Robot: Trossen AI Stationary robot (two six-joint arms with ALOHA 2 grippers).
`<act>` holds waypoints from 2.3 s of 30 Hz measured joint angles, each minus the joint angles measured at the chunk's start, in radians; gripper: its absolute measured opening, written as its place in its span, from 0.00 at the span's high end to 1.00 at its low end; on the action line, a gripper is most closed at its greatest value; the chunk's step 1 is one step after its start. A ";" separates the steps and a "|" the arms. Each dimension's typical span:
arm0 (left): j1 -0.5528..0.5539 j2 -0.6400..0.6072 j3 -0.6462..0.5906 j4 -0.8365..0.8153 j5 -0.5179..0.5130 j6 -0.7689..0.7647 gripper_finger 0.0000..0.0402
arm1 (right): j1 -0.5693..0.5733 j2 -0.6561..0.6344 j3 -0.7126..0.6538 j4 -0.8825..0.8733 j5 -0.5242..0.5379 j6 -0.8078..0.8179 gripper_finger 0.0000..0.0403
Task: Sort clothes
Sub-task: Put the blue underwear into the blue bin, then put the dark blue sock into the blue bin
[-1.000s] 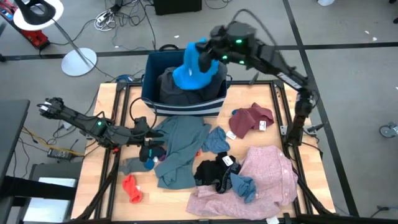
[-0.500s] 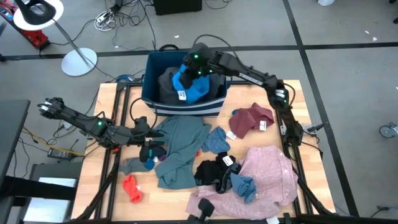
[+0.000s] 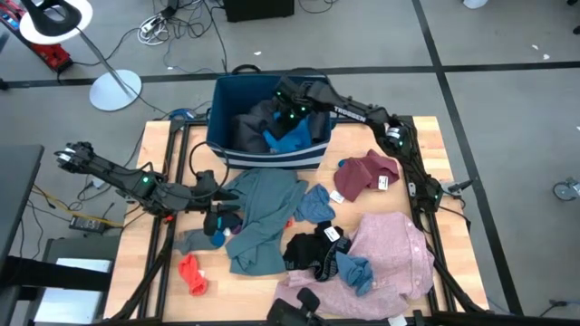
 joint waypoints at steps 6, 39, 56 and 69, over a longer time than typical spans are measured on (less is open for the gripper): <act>0.000 0.000 0.000 0.000 -0.006 0.000 0.59 | 0.000 -0.096 0.000 0.034 0.033 -0.016 0.96; 0.000 0.000 0.000 0.000 0.023 -0.023 0.59 | 0.130 -0.476 0.000 -0.264 0.200 0.039 0.53; -0.029 0.000 0.000 -0.053 0.125 -0.132 0.72 | 0.764 -0.624 -0.005 -0.494 0.644 0.474 0.57; -0.053 0.001 0.024 -0.210 0.129 -0.264 0.73 | 1.089 -0.613 -0.393 -0.521 0.767 0.983 0.58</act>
